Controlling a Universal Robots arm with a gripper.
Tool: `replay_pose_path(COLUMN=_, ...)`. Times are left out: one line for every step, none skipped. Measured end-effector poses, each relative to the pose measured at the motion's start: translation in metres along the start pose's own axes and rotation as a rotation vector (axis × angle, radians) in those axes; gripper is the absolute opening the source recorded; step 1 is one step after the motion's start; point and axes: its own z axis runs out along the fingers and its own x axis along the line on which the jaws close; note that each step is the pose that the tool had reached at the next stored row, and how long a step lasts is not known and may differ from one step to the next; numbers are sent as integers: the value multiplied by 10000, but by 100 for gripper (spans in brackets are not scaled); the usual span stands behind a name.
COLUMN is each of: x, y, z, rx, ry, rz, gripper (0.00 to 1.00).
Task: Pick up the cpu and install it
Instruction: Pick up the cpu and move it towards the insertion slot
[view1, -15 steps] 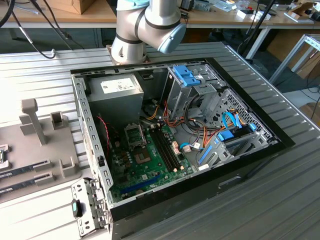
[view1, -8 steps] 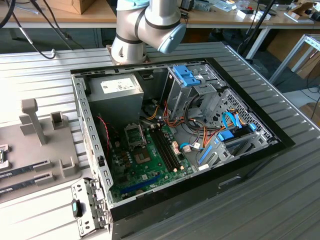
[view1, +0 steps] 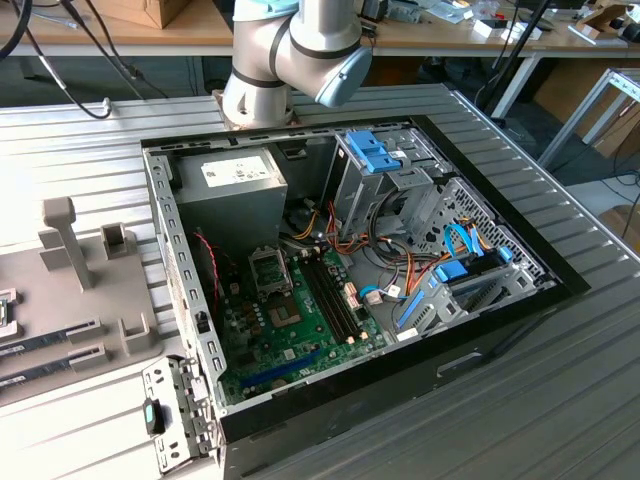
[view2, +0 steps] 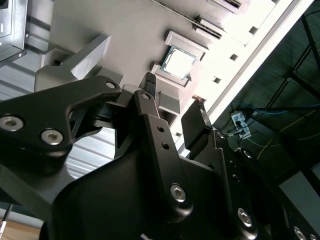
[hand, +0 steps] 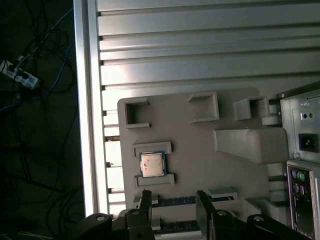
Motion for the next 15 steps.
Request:
replay_pose_path(x=0, y=0, z=2, rx=0, ry=0, rz=0, gripper=48)
replay_pose_path(x=0, y=0, z=5, rx=0, ry=-1, rz=0, gripper=48)
replay_pose_path(x=0, y=-1, z=7, rx=1, ry=1, rz=0, gripper=48)
replay_pose_path(x=0, y=-1, z=9, rx=1, ry=0, rz=0, gripper=48)
replay_pose_path(x=0, y=-1, z=13, rx=0, ry=0, rz=0, gripper=48)
replay_pose_path(x=0, y=-1, z=16, rx=0, ry=0, rz=0, gripper=48)
replay_pose_path(x=1, y=-1, z=19, rx=0, ry=0, rz=0, gripper=48)
replay_pose_path(x=1, y=-1, z=25, rx=0, ry=0, rz=0, gripper=48)
replay_pose_path(x=1, y=-2, z=29, rx=0, ry=0, rz=0, gripper=48)
replay_pose_path(x=1, y=-2, z=32, rx=0, ry=0, rz=-1, gripper=48)
replay_pose_path(x=1, y=-2, z=35, rx=0, ry=0, rz=0, gripper=48)
replay_pose_path(x=1, y=-2, z=37, rx=0, ry=0, rz=-1, gripper=48)
replay_pose_path(x=1, y=-2, z=40, rx=0, ry=0, rz=-1, gripper=48)
replay_pose_path(x=1, y=-2, z=43, rx=1, ry=0, rz=-1, gripper=48)
replay_pose_path(x=1, y=-2, z=48, rx=0, ry=0, rz=-1, gripper=48)
